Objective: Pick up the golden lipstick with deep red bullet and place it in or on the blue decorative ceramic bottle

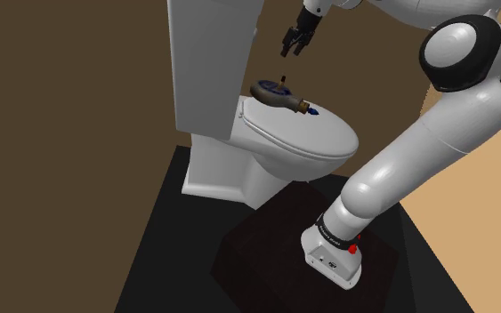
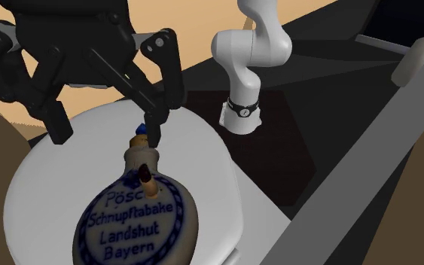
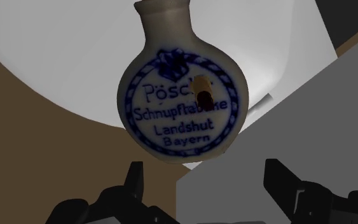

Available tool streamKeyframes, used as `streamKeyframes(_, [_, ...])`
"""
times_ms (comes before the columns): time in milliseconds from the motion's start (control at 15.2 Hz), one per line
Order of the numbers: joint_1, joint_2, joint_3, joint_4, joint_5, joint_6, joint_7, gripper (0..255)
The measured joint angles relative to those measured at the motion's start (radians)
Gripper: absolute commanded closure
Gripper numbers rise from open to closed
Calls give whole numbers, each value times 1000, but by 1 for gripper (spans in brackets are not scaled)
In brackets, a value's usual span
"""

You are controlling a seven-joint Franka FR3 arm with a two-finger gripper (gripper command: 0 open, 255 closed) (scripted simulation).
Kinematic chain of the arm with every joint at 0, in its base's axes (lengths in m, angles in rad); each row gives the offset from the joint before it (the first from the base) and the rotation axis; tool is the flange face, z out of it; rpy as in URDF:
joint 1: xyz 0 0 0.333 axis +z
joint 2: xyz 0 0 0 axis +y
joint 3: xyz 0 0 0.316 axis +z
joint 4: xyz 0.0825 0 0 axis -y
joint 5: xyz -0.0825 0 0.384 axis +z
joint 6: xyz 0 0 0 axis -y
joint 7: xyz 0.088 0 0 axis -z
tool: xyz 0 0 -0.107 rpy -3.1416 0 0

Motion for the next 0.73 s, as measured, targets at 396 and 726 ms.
streamKeyframes(396, [0,-3,1,109,-1,-111,2,0])
streamKeyframes(726, [0,-2,0,124,-1,-126,1,0])
